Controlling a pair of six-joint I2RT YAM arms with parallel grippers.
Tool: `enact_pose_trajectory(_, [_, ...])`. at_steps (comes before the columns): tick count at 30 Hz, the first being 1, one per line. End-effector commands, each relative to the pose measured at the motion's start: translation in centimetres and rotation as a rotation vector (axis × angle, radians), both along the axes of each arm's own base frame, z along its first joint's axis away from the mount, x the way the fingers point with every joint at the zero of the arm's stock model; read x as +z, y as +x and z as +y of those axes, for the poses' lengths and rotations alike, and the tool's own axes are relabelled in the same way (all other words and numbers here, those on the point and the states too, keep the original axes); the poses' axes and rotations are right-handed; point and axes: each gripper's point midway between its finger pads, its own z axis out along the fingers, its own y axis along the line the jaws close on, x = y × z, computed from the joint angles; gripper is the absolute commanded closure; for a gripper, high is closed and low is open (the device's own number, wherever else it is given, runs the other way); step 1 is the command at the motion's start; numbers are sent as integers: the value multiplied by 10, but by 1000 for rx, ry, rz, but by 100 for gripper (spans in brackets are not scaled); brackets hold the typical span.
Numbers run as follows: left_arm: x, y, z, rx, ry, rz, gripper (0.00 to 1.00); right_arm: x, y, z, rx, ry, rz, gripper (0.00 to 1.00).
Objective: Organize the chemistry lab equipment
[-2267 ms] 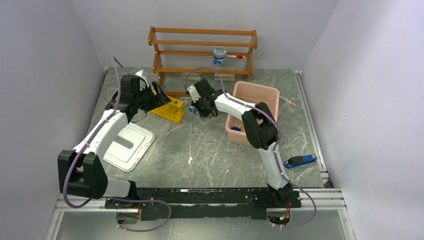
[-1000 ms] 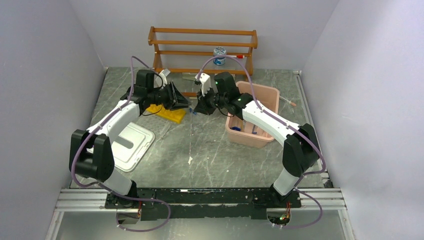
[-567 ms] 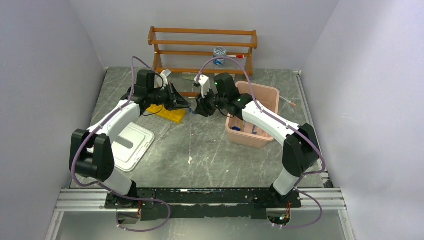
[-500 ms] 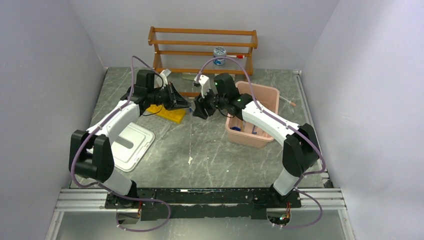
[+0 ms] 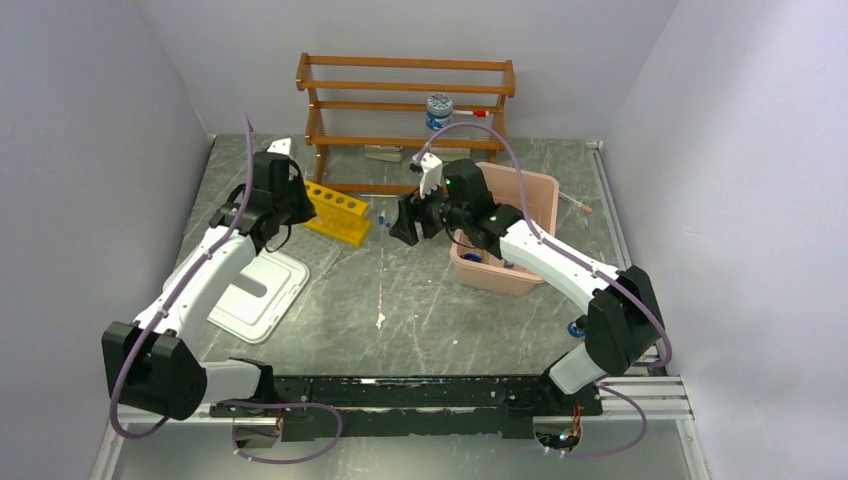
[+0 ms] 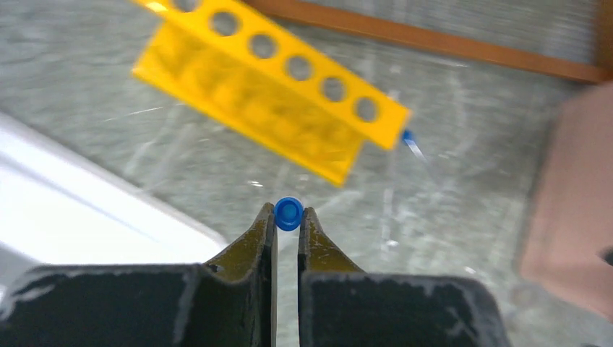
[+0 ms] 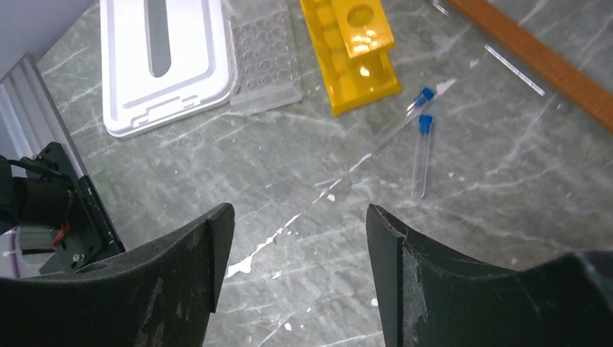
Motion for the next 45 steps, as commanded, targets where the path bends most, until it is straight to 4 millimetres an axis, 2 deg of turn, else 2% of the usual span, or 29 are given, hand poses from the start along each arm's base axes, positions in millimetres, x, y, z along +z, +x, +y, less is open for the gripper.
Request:
enact_pose_trajectory(1, [-23, -10, 65, 214, 277, 6, 95, -1, -4, -3, -77, 66, 51, 30])
enact_pose_trajectory(10, [-46, -2, 84, 436, 250, 1, 95, -11, -2, -7, -117, 54, 74, 31])
enact_pose_trajectory(16, [-64, 1, 99, 489, 270, 23, 95, -16, -1, -7, -118, 43, 76, 31])
enact_pose_trajectory(29, [-97, 4, 101, 509, 271, 79, 95, -26, 6, -5, -123, 8, 97, 32])
enact_pose_trajectory(38, [-104, -5, 109, 543, 290, 78, 95, -33, 11, -2, -126, -12, 111, 32])
enact_pose_trajectory(45, [-98, -13, 112, 581, 272, 80, 95, -37, 16, 2, -124, -26, 121, 32])
